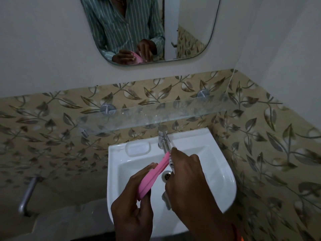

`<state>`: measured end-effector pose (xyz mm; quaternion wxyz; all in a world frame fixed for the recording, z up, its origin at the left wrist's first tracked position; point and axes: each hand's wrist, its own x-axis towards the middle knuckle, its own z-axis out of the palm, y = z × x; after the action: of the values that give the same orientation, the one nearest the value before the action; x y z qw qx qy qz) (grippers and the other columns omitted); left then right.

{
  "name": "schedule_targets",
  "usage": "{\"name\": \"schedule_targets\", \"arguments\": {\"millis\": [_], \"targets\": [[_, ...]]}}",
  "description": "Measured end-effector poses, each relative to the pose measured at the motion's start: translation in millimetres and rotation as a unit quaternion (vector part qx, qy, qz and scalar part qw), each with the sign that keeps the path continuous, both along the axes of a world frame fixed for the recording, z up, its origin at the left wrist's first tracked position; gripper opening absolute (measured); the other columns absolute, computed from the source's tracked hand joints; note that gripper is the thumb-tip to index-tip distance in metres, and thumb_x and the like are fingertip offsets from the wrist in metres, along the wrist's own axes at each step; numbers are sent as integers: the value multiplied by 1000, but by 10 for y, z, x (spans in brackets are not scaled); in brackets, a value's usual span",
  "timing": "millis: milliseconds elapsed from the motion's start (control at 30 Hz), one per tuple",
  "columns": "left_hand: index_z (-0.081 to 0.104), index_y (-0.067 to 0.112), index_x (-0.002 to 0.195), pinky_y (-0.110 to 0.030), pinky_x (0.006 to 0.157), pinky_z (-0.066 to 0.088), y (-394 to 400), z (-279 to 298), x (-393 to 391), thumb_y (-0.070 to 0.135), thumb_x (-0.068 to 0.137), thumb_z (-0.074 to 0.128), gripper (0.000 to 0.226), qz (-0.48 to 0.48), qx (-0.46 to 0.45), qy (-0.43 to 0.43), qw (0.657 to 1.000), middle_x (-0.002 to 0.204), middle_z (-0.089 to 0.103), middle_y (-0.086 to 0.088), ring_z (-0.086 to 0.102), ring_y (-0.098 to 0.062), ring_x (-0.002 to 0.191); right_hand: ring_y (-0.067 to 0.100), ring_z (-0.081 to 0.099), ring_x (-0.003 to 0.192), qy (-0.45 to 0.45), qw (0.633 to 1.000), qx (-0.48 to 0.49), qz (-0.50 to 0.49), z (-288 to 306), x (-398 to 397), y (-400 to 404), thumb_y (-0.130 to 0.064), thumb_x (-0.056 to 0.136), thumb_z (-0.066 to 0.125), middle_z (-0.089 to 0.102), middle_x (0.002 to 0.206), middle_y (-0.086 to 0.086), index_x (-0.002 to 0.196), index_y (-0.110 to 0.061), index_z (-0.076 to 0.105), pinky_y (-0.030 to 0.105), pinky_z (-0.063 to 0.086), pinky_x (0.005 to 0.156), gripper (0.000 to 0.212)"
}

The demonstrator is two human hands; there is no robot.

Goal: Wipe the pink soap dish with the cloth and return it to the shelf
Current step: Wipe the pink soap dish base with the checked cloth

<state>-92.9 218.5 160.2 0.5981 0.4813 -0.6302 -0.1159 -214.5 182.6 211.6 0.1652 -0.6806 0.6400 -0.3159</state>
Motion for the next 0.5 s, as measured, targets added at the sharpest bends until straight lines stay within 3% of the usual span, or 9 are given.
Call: {"name": "schedule_targets", "arguments": {"millis": [67, 133, 200, 300, 400, 500], "targets": [[62, 42, 131, -8, 89, 48, -46, -53, 15, 16, 94, 58, 45, -9, 4, 19, 1000, 125, 71, 22, 71, -3, 106, 14, 52, 65, 14, 1000, -7, 14, -17, -31, -59, 5, 71, 71, 45, 73, -8, 95, -11, 58, 22, 50, 57, 31], [65, 40, 128, -11, 93, 49, -62, -119, 25, 15, 94, 58, 42, -8, 3, 72, 997, 123, 73, 18, 70, -6, 112, 12, 56, 67, -12, 1000, 21, 19, -19, -112, -180, -2, 82, 64, 56, 78, -6, 90, -19, 61, 14, 46, 58, 19], [69, 38, 122, -12, 92, 51, -78, -170, 26, 17, 94, 59, 36, -22, 20, 145, 989, 118, 75, 15, 71, -7, 110, 9, 63, 76, -62, 997, 25, 32, -12, -205, -253, -12, 88, 62, 67, 81, -9, 92, -24, 68, 20, 50, 69, 14], [71, 34, 114, -12, 89, 53, -105, -208, 17, 20, 91, 62, 28, -29, 65, 198, 978, 115, 77, 13, 71, -4, 108, 13, 64, 95, -87, 996, 11, 33, 12, -288, -249, -20, 91, 62, 72, 98, -8, 112, -25, 71, 31, 53, 87, 23], [72, 28, 117, -20, 91, 57, -129, -263, 64, 23, 85, 69, 32, -69, 154, 188, 968, 123, 76, 5, 70, -17, 118, 21, 62, 88, 15, 995, -78, 62, 37, -320, -238, -6, 89, 66, 72, 99, 4, 116, -10, 69, 32, 54, 78, 28], [66, 40, 127, -21, 84, 59, -188, -205, 65, 16, 81, 70, 52, -87, 231, 85, 965, 117, 74, 16, 71, -10, 109, 24, 60, 87, 151, 970, -152, 113, 109, -307, -145, -1, 83, 65, 71, 103, 11, 116, -1, 66, 30, 55, 67, 33]]}}
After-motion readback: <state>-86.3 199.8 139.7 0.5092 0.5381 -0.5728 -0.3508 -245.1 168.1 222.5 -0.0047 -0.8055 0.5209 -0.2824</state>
